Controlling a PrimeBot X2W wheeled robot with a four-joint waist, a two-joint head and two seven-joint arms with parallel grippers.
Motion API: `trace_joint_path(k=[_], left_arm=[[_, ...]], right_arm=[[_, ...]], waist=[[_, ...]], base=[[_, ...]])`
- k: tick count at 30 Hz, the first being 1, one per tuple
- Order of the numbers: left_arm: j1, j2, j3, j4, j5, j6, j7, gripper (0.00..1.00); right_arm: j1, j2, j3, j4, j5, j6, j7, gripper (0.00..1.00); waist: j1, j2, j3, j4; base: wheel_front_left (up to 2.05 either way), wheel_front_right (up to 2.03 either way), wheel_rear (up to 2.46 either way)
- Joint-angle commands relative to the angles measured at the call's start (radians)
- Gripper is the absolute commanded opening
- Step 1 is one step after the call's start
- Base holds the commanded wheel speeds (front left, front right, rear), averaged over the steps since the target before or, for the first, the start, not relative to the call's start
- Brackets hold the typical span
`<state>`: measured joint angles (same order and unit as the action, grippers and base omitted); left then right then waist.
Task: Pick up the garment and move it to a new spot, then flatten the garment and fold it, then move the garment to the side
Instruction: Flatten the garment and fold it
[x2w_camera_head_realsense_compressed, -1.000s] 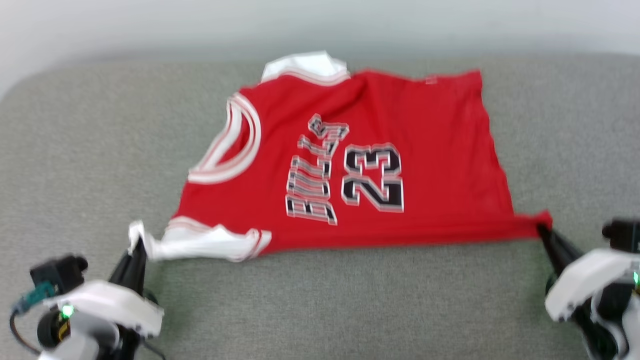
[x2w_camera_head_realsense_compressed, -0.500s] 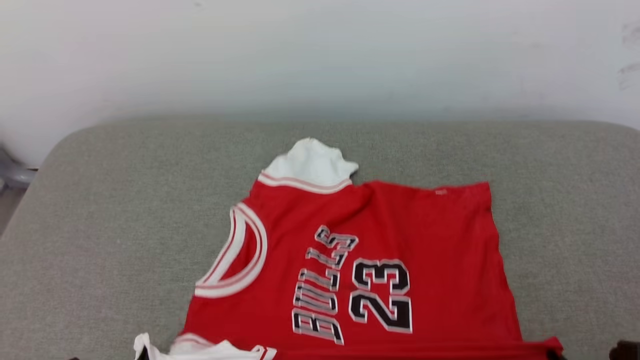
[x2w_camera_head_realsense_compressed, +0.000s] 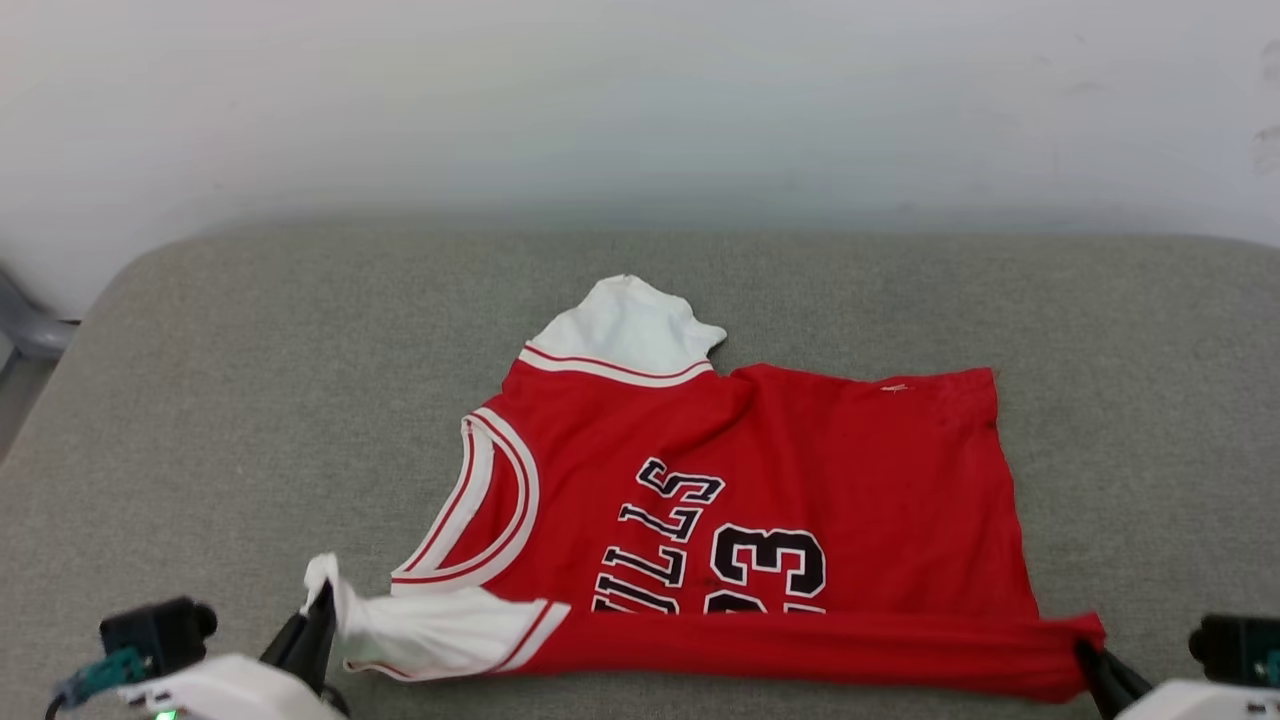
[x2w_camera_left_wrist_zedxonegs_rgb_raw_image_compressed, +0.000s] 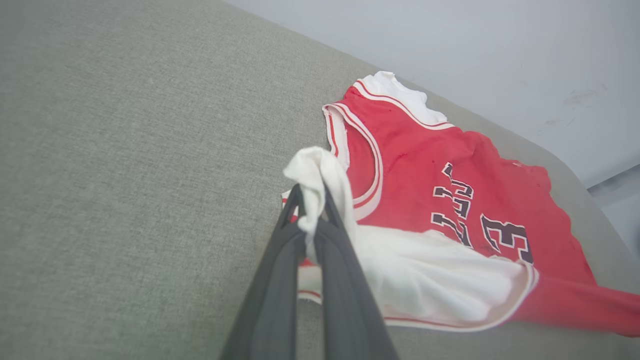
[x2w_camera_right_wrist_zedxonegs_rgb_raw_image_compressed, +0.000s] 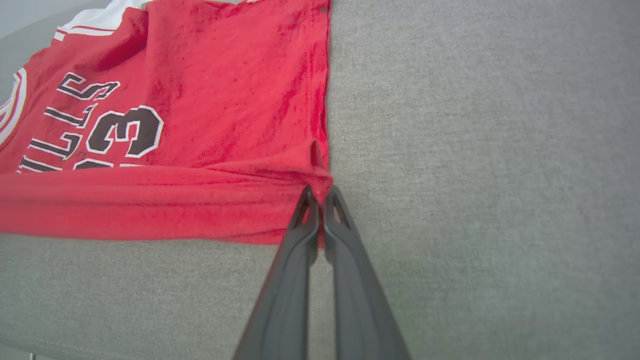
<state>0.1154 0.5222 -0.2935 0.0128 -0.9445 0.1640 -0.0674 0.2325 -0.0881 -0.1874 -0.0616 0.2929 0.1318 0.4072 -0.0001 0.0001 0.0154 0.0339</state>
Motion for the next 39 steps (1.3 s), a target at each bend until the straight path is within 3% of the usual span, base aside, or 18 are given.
trace_joint_path(k=[1, 8, 10, 14, 21, 22, 23, 24, 25, 26, 33, 39], left_arm=[[-0.070, -0.010, -0.010, 0.035, 0.011, -0.020, 0.008, 0.00], [-0.230, -0.047, -0.044, 0.147, 0.027, -0.072, 0.010, 0.00], [-0.328, -0.094, -0.075, 0.292, 0.008, -0.146, 0.017, 0.00], [-0.378, -0.134, -0.092, 0.409, 0.004, -0.194, -0.008, 0.00], [-0.430, -0.166, -0.125, 0.541, 0.009, -0.239, -0.007, 0.00], [-0.433, -0.170, -0.126, 0.557, 0.007, -0.243, -0.010, 0.24], [-0.438, -0.171, -0.125, 0.570, 0.005, -0.243, -0.014, 0.44], [-0.443, -0.170, -0.124, 0.584, 0.004, -0.245, -0.016, 0.80], [-0.446, -0.169, -0.123, 0.596, 0.005, -0.245, -0.021, 1.00], [-0.448, -0.167, -0.120, 0.605, 0.006, -0.245, -0.027, 1.00], [-0.443, -0.128, -0.104, 0.612, 0.023, -0.220, -0.056, 1.00], [-0.440, -0.068, -0.104, 0.539, 0.013, -0.190, 0.031, 1.00]], right_arm=[[-0.060, -0.020, 0.021, 0.018, -0.011, -0.002, 0.004, 0.00], [-0.196, -0.055, 0.079, 0.096, -0.017, -0.002, -0.003, 0.00], [-0.273, -0.069, 0.125, 0.190, -0.016, -0.002, -0.022, 0.00], [-0.317, -0.074, 0.151, 0.283, -0.005, -0.002, -0.071, 0.00], [-0.346, -0.074, 0.200, 0.410, 0.001, -0.002, -0.124, 0.00], [-0.348, -0.077, 0.210, 0.426, 0.003, -0.002, -0.132, 0.02], [-0.347, -0.079, 0.218, 0.437, 0.005, -0.002, -0.143, 0.15], [-0.350, -0.081, 0.222, 0.446, 0.005, -0.002, -0.165, 0.35], [-0.353, -0.083, 0.228, 0.453, 0.006, -0.002, -0.184, 0.50], [-0.355, -0.084, 0.232, 0.459, 0.008, -0.002, -0.205, 1.00], [-0.370, -0.075, 0.207, 0.436, -0.010, -0.002, -0.442, 1.00], [-0.327, -0.045, 0.158, 0.357, -0.064, -0.002, -0.564, 1.00]], waist=[[0.0001, -0.0001, 0.033, -0.007], [0.0001, -0.0001, 0.087, -0.016], [0.0001, -0.0001, 0.135, -0.013], [0.0001, -0.0001, 0.165, -0.017], [0.0001, -0.0001, 0.178, -0.023], [0.0001, -0.0001, 0.174, -0.024], [0.0001, -0.0001, 0.169, -0.026], [0.0001, -0.0001, 0.163, -0.027], [0.0001, -0.0001, 0.156, -0.027], [0.0001, -0.0001, 0.147, -0.028], [0.0001, -0.0001, 0.085, -0.035], [0.0001, -0.0001, 0.038, -0.030]], base=[[0.00, 0.00, 0.00], [0.00, 0.00, 0.00], [0.00, 0.00, 0.00], [0.00, 0.00, 0.00], [0.00, 0.00, 0.00], [0.00, 0.00, 0.00], [0.00, 0.00, 0.00], [0.00, 0.00, 0.00], [0.00, 0.00, 0.00], [0.00, 0.00, 0.00], [0.00, 0.00, 0.00], [0.00, 0.00, 0.00]])
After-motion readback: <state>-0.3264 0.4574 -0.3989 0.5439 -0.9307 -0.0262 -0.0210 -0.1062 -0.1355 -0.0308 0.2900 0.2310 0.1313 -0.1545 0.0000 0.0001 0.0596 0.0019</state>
